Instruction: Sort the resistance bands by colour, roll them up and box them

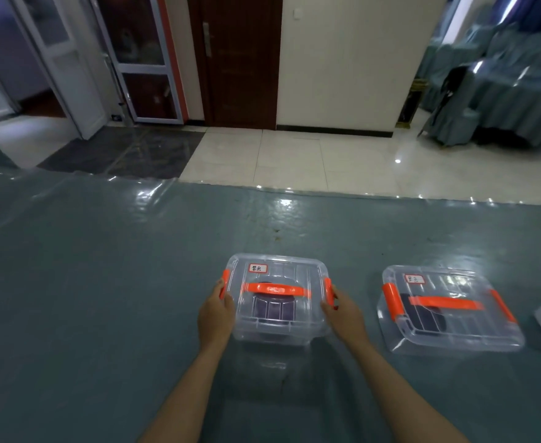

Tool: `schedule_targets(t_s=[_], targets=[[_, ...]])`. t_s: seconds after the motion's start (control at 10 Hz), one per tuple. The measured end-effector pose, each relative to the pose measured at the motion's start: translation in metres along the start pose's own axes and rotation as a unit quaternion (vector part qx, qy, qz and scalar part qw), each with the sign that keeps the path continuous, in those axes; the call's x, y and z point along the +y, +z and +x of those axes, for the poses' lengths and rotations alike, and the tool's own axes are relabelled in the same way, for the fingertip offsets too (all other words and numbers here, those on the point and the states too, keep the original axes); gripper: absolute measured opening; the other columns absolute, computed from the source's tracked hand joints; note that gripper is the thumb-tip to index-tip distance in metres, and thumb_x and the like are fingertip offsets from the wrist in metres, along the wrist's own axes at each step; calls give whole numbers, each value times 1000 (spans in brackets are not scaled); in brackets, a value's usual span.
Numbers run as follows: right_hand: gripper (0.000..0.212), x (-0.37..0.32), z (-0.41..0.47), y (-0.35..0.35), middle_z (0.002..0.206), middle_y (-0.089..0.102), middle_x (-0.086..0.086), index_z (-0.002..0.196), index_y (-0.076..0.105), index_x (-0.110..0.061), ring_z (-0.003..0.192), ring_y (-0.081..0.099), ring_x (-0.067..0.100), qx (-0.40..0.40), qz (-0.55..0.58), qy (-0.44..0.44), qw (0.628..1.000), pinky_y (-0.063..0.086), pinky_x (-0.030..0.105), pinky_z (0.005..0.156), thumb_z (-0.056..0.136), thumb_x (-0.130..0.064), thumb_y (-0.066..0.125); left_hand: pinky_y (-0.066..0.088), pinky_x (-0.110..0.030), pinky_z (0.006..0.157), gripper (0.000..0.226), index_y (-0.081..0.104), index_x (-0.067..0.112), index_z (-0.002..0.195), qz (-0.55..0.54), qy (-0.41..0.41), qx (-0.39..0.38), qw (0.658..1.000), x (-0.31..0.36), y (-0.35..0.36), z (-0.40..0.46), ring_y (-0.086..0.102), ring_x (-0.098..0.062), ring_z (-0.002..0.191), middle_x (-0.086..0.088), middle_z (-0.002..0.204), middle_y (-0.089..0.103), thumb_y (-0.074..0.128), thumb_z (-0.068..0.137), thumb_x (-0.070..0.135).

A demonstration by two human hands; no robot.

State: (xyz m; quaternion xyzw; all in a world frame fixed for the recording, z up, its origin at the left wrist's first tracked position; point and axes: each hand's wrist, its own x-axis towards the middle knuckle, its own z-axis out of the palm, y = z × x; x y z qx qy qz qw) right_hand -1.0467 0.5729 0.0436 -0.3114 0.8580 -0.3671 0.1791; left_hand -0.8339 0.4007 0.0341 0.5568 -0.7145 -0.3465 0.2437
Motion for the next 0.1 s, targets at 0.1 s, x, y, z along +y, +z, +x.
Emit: schedule_targets(t_s=[0.1], targets=[[27, 1, 9, -24, 120, 70, -4, 124, 70, -26, 114, 66, 19, -12, -66, -55, 996, 54, 35, 94, 99, -33, 62, 47, -35, 78, 38, 63, 28, 137, 93, 13, -16, 995, 0, -18, -4, 66, -32, 96, -8, 119, 73, 48, 102, 24]])
